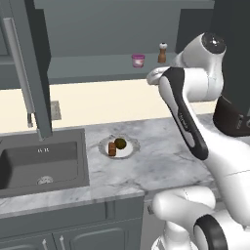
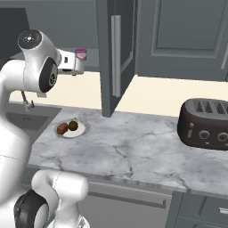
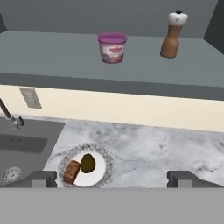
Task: Pick the avocado and bread from the counter and place them on the plate. Then pick the jam from the cabinet and place it next to the plate. Lastly close the cabinet door.
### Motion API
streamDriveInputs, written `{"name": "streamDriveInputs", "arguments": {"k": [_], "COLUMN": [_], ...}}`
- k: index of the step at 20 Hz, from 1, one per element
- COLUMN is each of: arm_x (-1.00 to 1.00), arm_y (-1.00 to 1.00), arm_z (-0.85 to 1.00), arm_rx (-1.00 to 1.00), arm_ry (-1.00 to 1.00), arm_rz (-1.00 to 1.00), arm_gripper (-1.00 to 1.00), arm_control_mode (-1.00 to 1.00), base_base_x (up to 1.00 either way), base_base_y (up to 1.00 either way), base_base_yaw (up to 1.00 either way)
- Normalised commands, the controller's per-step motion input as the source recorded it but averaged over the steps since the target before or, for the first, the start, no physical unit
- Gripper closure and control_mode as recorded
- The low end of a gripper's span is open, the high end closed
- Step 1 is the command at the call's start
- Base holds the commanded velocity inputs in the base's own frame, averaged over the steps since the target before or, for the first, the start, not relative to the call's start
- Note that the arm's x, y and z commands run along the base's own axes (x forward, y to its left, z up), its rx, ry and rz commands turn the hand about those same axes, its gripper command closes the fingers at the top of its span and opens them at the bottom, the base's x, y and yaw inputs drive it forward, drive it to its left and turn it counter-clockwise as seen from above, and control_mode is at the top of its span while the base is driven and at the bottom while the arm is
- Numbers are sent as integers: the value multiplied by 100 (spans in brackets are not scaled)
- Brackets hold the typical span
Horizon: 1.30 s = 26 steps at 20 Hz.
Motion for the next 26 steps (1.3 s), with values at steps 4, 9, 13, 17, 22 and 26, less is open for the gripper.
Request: {"name": "streamDriveInputs", "arguments": {"k": [4,9,13,17,22,26], "arm_x": [26,36,42,46,54,57], "arm_y": [11,11,9,0,1,4], "arm_z": [1,2,7,11,0,0], "arm_rx": [0,0,0,0,0,0], "arm_ry": [-6,-8,-1,0,0,0], "arm_rz": [-5,-1,0,0,0,0], "arm_gripper": [-100,-100,-100,-100,-100,-100], "arm_control_mode": [-100,-100,-100,-100,-100,-100], "base_base_x": [0,0,0,0,0,0], "base_base_y": [0,0,0,0,0,0], "base_base_yaw": [0,0,0,0,0,0]}}
